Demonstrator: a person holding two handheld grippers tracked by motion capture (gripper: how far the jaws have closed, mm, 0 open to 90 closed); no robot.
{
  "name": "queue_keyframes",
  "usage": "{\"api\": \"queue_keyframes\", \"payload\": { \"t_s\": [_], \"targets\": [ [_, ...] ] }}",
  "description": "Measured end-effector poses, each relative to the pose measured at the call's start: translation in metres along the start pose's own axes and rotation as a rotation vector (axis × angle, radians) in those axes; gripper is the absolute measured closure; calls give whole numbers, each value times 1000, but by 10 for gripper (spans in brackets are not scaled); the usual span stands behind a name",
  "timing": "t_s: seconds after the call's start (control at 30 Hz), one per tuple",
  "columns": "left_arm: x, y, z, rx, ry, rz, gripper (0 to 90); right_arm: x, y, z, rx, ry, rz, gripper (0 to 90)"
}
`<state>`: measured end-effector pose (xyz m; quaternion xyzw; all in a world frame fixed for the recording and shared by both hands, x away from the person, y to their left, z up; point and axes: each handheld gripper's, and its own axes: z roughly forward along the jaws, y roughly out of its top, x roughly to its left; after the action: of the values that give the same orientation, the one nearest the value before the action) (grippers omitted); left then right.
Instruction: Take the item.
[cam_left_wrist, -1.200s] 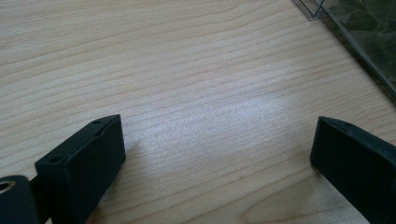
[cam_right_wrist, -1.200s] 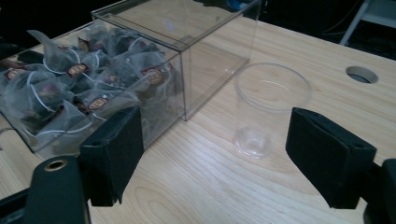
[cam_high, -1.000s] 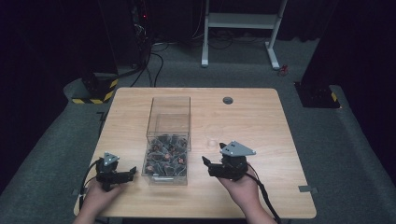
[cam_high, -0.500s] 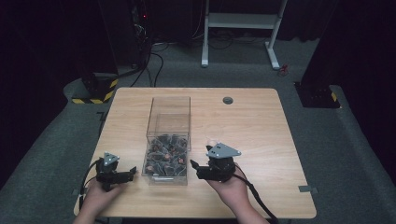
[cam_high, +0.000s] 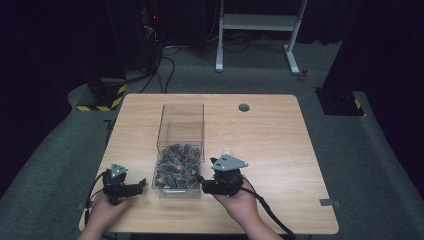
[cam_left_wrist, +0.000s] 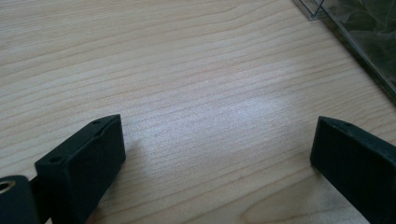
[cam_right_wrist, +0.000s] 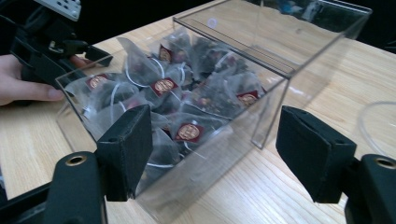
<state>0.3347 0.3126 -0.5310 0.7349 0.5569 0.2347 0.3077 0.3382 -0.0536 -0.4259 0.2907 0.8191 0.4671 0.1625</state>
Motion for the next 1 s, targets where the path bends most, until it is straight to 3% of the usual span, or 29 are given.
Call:
{"api": "queue_keyframes", "payload": {
  "t_s": [0.6, 1.0],
  "targets": [
    [0, 0, 0, 0, 0, 1, 35, 18, 9, 18, 3, 50, -21, 300],
    [0, 0, 0, 2, 0, 2, 35, 23, 8, 29, 10, 85, -18, 385]
  ]
}}
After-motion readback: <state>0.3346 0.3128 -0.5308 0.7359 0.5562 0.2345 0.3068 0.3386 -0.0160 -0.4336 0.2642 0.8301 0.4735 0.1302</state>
